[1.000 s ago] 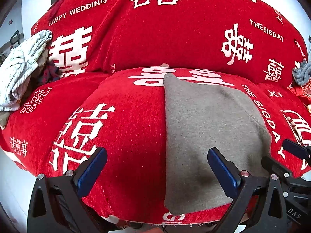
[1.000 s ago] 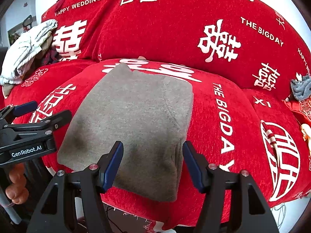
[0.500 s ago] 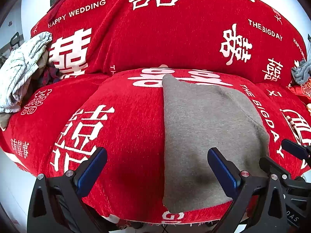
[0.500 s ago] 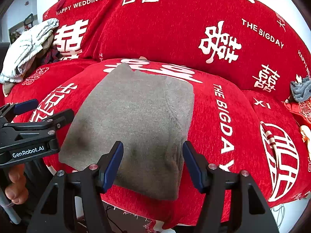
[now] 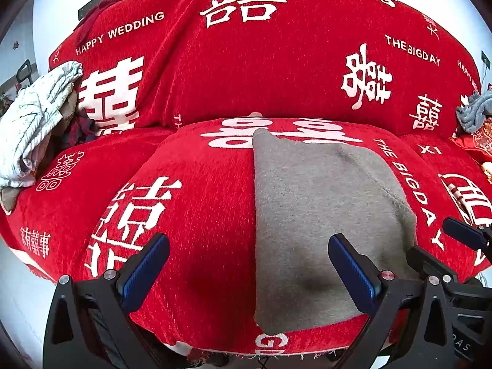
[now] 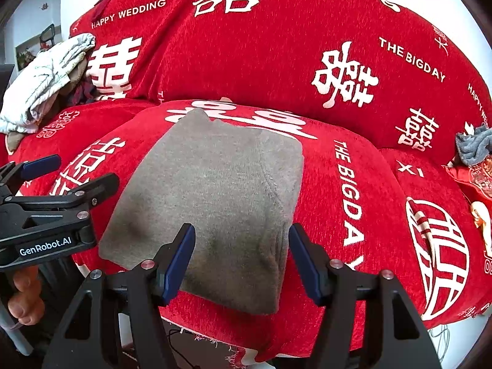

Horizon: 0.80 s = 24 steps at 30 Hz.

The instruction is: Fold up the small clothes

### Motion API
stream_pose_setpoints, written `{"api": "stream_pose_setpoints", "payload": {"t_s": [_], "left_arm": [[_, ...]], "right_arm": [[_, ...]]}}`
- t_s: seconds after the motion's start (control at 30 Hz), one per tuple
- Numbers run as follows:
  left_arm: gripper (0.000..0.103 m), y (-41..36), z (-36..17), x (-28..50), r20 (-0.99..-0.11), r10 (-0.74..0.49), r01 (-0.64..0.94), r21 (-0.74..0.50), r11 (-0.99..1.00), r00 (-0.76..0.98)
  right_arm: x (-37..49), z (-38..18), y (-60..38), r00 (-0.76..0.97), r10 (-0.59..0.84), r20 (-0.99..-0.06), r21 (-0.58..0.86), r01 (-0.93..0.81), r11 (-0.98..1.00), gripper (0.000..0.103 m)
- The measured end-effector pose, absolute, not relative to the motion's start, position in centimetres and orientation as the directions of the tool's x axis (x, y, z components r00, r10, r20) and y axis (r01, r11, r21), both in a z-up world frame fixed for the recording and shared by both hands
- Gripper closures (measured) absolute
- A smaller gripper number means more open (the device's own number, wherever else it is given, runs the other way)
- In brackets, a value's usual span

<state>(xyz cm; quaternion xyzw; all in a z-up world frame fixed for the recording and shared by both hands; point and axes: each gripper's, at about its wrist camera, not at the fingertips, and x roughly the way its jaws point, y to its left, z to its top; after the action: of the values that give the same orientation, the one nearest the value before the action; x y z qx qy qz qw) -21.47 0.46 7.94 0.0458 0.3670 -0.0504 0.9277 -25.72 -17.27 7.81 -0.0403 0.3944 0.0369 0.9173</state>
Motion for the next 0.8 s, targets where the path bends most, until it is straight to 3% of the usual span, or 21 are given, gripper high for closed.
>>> {"api": "stream_pose_setpoints", "payload": {"t_s": [0.8], "left_arm": [[0.000, 0.34, 7.73, -21.46, -0.694, -0.067, 0.131, 0.041, 0.990, 0.717]], "right_arm": [[-25.84, 7.64, -17.06, 0.683, 0.044, -0.729, -0.041, -0.108, 0.993, 0.036]]}}
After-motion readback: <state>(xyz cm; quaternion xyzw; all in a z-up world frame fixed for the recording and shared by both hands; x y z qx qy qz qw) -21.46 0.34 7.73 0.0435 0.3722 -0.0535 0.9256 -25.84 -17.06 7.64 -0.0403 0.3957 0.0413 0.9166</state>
